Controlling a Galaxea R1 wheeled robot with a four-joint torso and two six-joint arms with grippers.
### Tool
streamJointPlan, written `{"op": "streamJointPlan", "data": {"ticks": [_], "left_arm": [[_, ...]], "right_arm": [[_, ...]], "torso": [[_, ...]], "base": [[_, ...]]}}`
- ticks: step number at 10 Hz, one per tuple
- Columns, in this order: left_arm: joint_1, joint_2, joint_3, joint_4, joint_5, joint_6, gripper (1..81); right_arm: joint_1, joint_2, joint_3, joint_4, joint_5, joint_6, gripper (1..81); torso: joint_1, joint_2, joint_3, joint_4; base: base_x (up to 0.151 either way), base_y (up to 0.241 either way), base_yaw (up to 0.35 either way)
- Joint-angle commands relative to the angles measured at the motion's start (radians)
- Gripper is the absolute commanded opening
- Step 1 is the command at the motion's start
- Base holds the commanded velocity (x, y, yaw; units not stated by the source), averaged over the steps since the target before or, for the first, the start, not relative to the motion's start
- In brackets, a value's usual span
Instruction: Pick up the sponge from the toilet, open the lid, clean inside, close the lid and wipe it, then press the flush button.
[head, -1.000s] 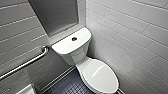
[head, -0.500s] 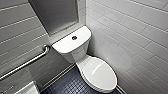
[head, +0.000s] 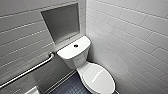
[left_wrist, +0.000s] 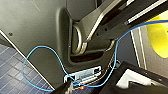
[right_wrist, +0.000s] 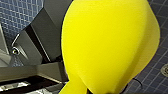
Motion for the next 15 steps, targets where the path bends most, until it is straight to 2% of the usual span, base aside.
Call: {"op": "streamJointPlan", "data": {"ticks": [1, 10, 11, 12, 15], "left_arm": [[0.031, -0.008, 0.007, 0.003, 0.04, -0.001, 81.1], [0.033, 0.018, -0.044, 0.003, 0.042, -0.001, 81.1], [0.033, 0.018, -0.044, 0.003, 0.042, -0.001, 81.1], [0.031, 0.018, -0.044, 0.001, 0.042, -0.001, 81.1], [0.031, 0.021, -0.052, 0.001, 0.042, -0.001, 81.1]], "right_arm": [[-0.016, -0.011, -0.014, -0.028, -0.086, -0.009, 1.0], [-0.013, 0.013, -0.015, -0.052, -0.075, -0.012, 1.0], [-0.011, 0.013, -0.015, -0.052, -0.075, -0.01, 1.0], [-0.011, 0.013, -0.015, -0.054, -0.075, -0.012, 1.0], [-0.013, 0.018, -0.015, -0.054, -0.062, -0.029, 1.0]], "torso": [[-0.063, 0.098, 0.098, 0.0], [-0.278, 0.421, 0.436, 0.0], [-0.301, 0.456, 0.437, 0.0], [-0.324, 0.49, 0.409, 0.0], [-0.38, 0.575, 0.441, 0.0]], "base": [[0.0, 0.0, 0.0], [0.0, 0.0, 0.0], [0.0, 0.0, 0.0], [0.0, 0.0, 0.0], [0.0, 0.0, 0.0]]}}
